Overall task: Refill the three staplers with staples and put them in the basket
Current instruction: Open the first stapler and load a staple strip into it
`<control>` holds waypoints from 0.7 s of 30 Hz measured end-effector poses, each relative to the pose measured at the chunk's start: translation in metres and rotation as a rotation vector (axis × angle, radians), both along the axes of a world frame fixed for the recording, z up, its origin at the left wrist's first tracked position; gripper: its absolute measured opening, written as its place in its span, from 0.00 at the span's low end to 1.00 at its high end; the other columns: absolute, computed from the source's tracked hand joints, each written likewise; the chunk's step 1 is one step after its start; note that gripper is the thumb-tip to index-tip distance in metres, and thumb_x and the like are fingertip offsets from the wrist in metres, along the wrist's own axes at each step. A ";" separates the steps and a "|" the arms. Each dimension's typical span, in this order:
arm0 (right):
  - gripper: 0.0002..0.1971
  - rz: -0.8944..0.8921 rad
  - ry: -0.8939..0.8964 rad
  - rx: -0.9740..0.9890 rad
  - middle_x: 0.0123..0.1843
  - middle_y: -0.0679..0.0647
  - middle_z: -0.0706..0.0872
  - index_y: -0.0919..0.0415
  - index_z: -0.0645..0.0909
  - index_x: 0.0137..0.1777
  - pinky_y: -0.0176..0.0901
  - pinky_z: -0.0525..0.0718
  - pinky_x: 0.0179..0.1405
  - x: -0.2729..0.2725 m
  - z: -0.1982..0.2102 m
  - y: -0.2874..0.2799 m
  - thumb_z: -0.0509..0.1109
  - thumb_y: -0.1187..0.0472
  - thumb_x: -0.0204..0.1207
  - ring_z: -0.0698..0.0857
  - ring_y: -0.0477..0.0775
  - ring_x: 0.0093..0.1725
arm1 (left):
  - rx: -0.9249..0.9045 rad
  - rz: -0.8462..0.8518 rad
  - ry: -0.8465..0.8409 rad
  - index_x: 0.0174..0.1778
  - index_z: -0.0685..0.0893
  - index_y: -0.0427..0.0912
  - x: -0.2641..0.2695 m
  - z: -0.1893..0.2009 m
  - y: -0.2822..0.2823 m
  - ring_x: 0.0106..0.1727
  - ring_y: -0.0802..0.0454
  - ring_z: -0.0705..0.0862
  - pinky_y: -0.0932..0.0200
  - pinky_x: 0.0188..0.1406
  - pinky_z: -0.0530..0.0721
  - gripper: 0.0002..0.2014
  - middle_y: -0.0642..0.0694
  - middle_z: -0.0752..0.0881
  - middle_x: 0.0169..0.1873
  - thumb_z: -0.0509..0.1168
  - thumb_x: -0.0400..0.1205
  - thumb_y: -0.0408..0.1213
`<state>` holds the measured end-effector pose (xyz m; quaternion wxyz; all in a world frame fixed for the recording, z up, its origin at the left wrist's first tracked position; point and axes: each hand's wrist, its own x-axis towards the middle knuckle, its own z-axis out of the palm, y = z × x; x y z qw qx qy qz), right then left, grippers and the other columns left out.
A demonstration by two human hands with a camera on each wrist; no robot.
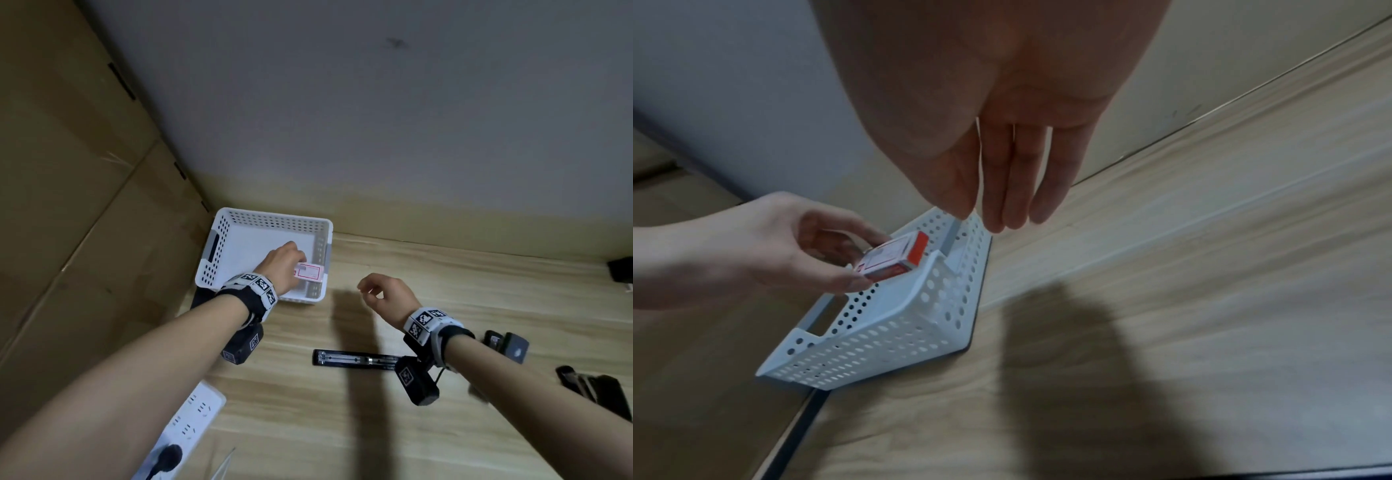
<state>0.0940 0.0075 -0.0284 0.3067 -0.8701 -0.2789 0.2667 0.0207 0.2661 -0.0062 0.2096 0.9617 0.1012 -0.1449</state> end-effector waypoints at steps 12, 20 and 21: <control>0.20 -0.056 -0.011 0.069 0.49 0.48 0.89 0.54 0.85 0.58 0.46 0.84 0.46 -0.008 0.013 -0.055 0.78 0.60 0.64 0.84 0.50 0.39 | -0.217 -0.063 -0.021 0.51 0.87 0.46 0.007 0.013 -0.126 0.46 0.48 0.86 0.56 0.45 0.83 0.15 0.47 0.89 0.45 0.74 0.68 0.32; 0.22 -0.120 0.058 -0.001 0.51 0.50 0.90 0.55 0.86 0.59 0.43 0.84 0.48 0.007 -0.018 -0.103 0.82 0.60 0.63 0.87 0.51 0.41 | -0.176 -0.105 0.046 0.54 0.87 0.49 0.019 -0.009 -0.165 0.47 0.50 0.84 0.54 0.45 0.84 0.16 0.51 0.88 0.48 0.74 0.70 0.37; 0.21 -0.119 0.064 -0.008 0.51 0.50 0.90 0.55 0.87 0.58 0.44 0.84 0.48 0.010 -0.022 -0.106 0.82 0.59 0.63 0.87 0.51 0.41 | -0.162 -0.106 0.051 0.55 0.87 0.50 0.021 -0.014 -0.166 0.48 0.50 0.84 0.53 0.46 0.84 0.16 0.51 0.88 0.49 0.74 0.70 0.37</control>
